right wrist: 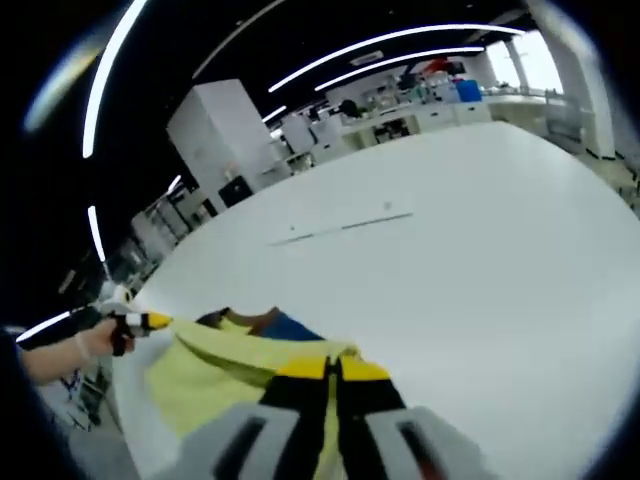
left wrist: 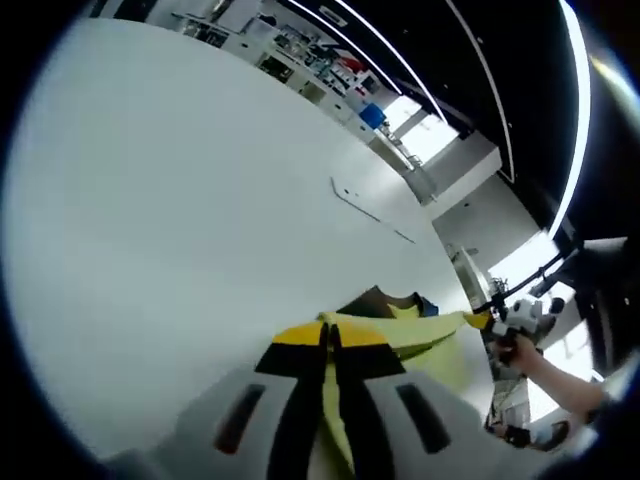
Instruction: Fold the garment on the visible template until the final outline fits inside the template.
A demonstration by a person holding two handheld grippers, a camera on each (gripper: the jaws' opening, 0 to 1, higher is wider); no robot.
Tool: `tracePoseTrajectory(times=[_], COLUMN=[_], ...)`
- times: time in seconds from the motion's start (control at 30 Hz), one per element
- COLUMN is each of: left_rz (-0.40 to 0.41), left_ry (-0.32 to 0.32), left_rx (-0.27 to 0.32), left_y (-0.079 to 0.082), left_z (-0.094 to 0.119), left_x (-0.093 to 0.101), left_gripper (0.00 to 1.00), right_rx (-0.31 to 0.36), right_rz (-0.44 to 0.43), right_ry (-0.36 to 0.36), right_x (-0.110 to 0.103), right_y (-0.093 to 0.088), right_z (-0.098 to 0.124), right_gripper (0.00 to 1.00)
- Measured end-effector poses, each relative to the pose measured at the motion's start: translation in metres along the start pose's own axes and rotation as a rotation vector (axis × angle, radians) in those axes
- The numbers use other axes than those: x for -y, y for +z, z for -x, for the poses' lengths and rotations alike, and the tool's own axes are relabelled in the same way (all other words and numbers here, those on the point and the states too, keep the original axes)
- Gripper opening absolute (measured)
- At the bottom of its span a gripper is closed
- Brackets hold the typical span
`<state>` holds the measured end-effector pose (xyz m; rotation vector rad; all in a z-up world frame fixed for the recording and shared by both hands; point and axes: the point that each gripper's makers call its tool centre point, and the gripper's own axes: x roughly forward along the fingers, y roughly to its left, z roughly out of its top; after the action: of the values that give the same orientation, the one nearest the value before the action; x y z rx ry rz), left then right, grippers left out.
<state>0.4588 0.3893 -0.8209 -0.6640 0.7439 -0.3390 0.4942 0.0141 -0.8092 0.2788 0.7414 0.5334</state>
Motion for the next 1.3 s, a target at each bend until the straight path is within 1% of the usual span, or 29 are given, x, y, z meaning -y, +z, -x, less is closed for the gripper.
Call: tracePoseTrajectory(times=[0.07, 0.27, 0.33, 0.43, 0.5, 0.53, 0.6, 0.7, 0.77, 0.9, 0.93, 1.03, 1.1, 1.17, 1.23, 1.3], left_rz=[0.005, -0.004, -0.009, -0.024, -0.068, -0.090, -0.086, -0.055, -0.058, -0.122, -0.134, -0.149, -0.170, -0.186, -0.226, -0.258], left_ry=[0.006, 0.022, 0.021, 0.015, 0.009, 0.006, 0.006, -0.002, -0.008, -0.016, -0.024, -0.033, -0.038, -0.042, -0.058, -0.071], left_rx=[-0.005, -0.023, -0.022, -0.030, -0.033, -0.028, -0.031, -0.028, -0.023, -0.029, -0.030, -0.036, -0.044, -0.046, -0.053, -0.059], left_y=[-0.002, -0.015, -0.012, -0.015, -0.016, -0.018, -0.016, -0.015, -0.014, -0.010, -0.008, -0.012, -0.014, -0.015, -0.016, -0.017], left_z=[-0.001, -0.001, -0.002, -0.001, 0.000, 0.001, 0.001, 0.001, 0.002, 0.002, 0.002, 0.006, 0.008, 0.010, 0.012, 0.014], left_x=[-0.003, 0.001, -0.003, 0.000, 0.002, 0.007, 0.004, 0.005, 0.006, 0.004, 0.003, 0.007, 0.009, 0.011, 0.015, 0.018], left_gripper=[0.00, 0.00, 0.00, 0.00, 0.00, 0.00, 0.00, 0.00, 0.00, 0.00, 0.00, 0.01, 0.02, 0.07, 0.13, 0.18], right_rx=[-0.006, -0.017, -0.017, -0.023, -0.026, -0.027, -0.031, -0.035, -0.034, -0.031, -0.031, -0.030, -0.028, -0.028, -0.025, -0.029], right_rz=[-0.011, -0.021, -0.024, -0.017, -0.006, 0.000, 0.000, -0.008, -0.006, 0.043, 0.045, 0.061, 0.085, 0.100, 0.128, 0.144], right_ry=[-0.004, -0.009, -0.012, -0.013, -0.013, -0.012, -0.013, -0.009, -0.005, -0.004, -0.007, -0.006, -0.007, -0.011, -0.002, 0.007], right_x=[0.002, 0.000, 0.000, -0.001, -0.002, -0.004, -0.003, -0.004, -0.006, -0.006, -0.005, -0.004, -0.005, -0.003, -0.003, -0.002], right_y=[-0.003, -0.009, -0.010, -0.012, -0.012, -0.013, -0.013, -0.014, -0.015, -0.013, -0.012, -0.012, -0.012, -0.010, -0.008, -0.009], right_z=[-0.002, -0.004, -0.004, -0.004, -0.004, -0.003, -0.002, -0.002, -0.001, 0.000, 0.001, 0.004, 0.005, 0.005, 0.006, 0.005], right_gripper=[0.00, 0.00, 0.00, 0.00, 0.00, 0.00, 0.00, 0.00, 0.00, 0.00, 0.02, 0.07, 0.12, 0.20, 0.24, 0.32])
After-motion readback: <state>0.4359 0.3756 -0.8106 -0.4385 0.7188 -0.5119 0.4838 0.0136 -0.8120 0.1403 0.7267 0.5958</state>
